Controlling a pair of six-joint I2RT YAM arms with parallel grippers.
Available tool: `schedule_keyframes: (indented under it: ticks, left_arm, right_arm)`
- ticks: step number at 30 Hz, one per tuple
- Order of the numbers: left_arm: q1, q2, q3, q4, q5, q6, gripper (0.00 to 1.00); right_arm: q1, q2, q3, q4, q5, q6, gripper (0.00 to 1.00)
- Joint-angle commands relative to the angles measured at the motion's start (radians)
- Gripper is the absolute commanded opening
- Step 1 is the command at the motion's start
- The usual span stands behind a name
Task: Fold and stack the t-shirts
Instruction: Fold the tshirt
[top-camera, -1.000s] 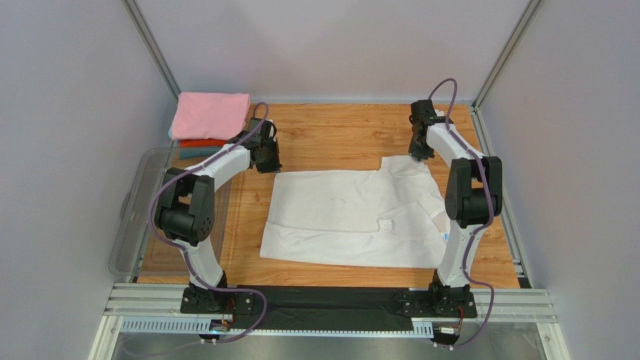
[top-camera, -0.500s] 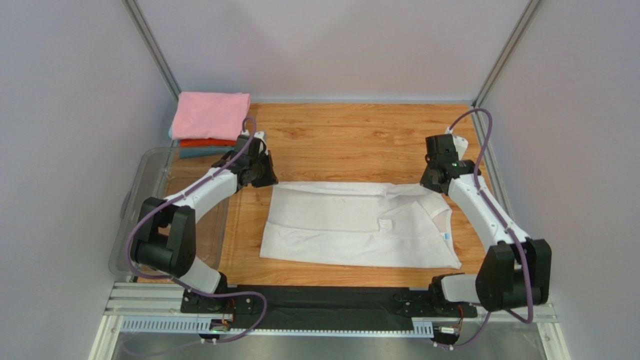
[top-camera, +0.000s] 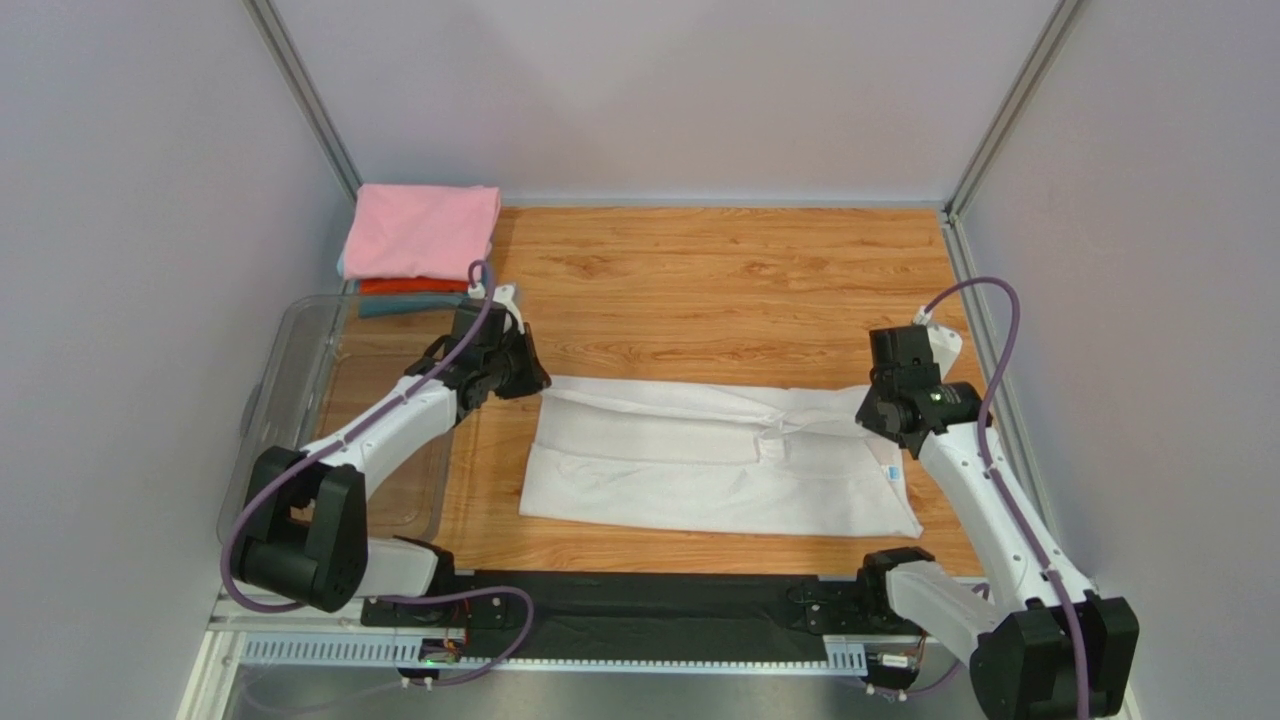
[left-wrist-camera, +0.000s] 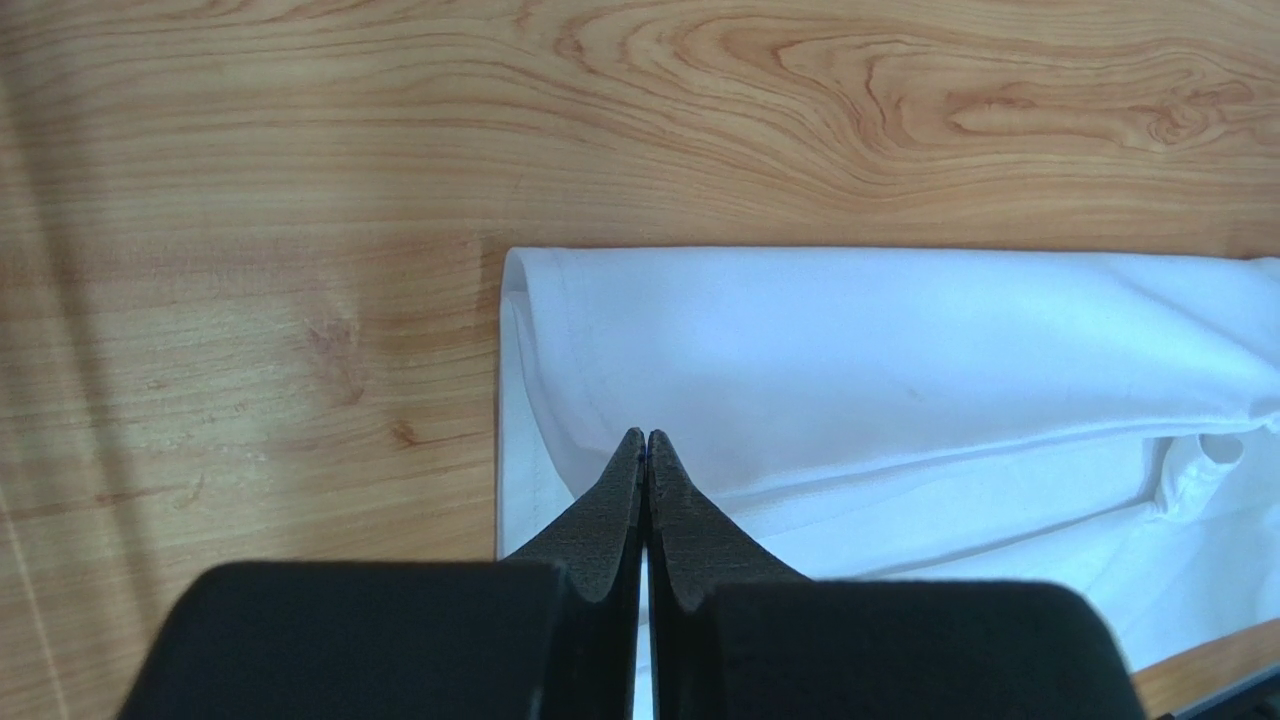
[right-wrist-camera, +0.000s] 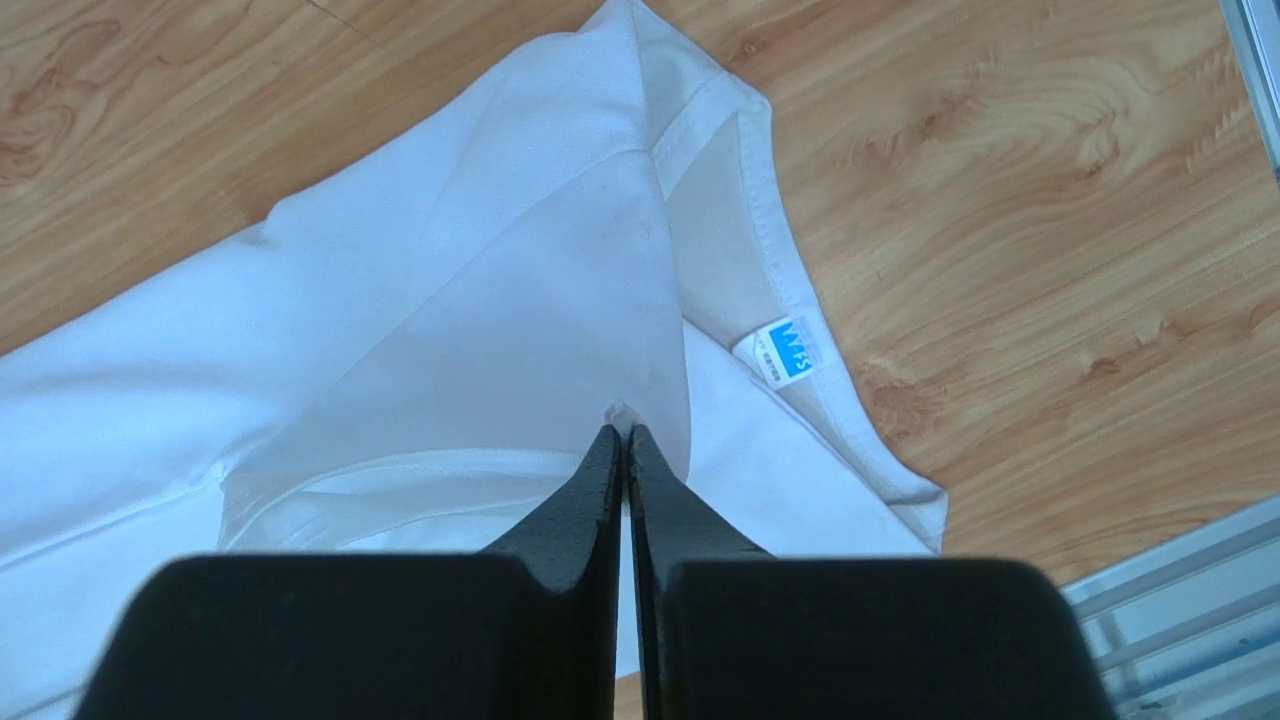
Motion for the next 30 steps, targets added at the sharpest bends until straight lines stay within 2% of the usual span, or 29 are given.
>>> schedule_keyframes:
  ticks: [1, 6, 12, 14, 15, 16, 17, 18, 19, 20, 21, 23, 24, 25, 27, 28, 30]
  left_arm:
    - [-0.003, -0.040, -0.021, 0.052, 0.017, -0.011, 0.00]
    - [-0.003, -0.046, -0.032, 0.047, 0.017, -0.014, 0.00]
    - [-0.003, -0.057, -0.072, 0.037, -0.006, -0.016, 0.00]
    - [-0.003, -0.060, -0.081, 0.032, -0.009, -0.016, 0.03]
    - [-0.004, -0.071, -0.089, 0.029, -0.017, -0.013, 0.12]
    - [-0.004, -0.080, -0.094, 0.014, -0.031, -0.016, 0.35]
    - [-0.007, -0.089, -0.097, 0.006, -0.057, -0.016, 0.41]
    - [-0.009, -0.117, -0.103, -0.006, -0.072, -0.019, 0.46]
    - [-0.012, -0.132, -0.106, -0.014, -0.084, -0.020, 0.51]
    - [-0.017, -0.149, -0.109, -0.020, -0.107, -0.019, 0.60]
    - [-0.018, -0.178, -0.107, -0.038, -0.114, -0.017, 0.65]
    - [-0.020, -0.201, -0.097, -0.058, -0.112, -0.022, 0.75]
    - [-0.021, -0.217, -0.088, -0.071, -0.103, -0.023, 0.76]
    - [-0.024, -0.223, -0.083, -0.072, -0.092, -0.025, 0.86]
    - [-0.035, -0.223, -0.062, -0.083, -0.051, -0.031, 0.91]
    - [-0.043, -0.221, -0.054, -0.089, -0.046, -0.031, 0.99]
    - [-0.069, -0.206, -0.032, -0.100, -0.048, -0.049, 1.00]
  right_arm:
    - [0.016, -0.057, -0.020, -0.041, -0.005, 0.030, 0.01]
    - [0.025, -0.120, -0.063, -0.078, -0.012, 0.050, 0.02]
    - [0.056, -0.139, -0.074, -0.111, -0.049, 0.111, 0.08]
    - [0.063, -0.157, -0.089, -0.131, -0.045, 0.151, 0.16]
    - [0.074, -0.169, -0.092, -0.150, -0.042, 0.184, 0.17]
    - [0.079, -0.182, -0.096, -0.153, -0.040, 0.197, 0.23]
    - [0.080, -0.214, -0.093, -0.160, -0.042, 0.209, 0.28]
    - [0.082, -0.232, -0.089, -0.174, -0.042, 0.220, 0.37]
    - [0.082, -0.254, -0.086, -0.177, -0.043, 0.216, 0.54]
    - [0.082, -0.287, -0.080, -0.183, -0.042, 0.214, 0.63]
    - [0.082, -0.304, -0.079, -0.187, -0.039, 0.209, 1.00]
    - [0.082, -0.327, -0.077, -0.180, -0.046, 0.203, 1.00]
    - [0.080, -0.346, -0.079, -0.171, -0.054, 0.199, 1.00]
    - [0.082, -0.350, -0.082, -0.161, -0.081, 0.194, 1.00]
    - [0.082, -0.360, -0.092, -0.127, -0.145, 0.177, 1.00]
    - [0.082, -0.360, -0.097, -0.116, -0.170, 0.174, 1.00]
    - [0.082, -0.360, -0.115, -0.082, -0.231, 0.165, 1.00]
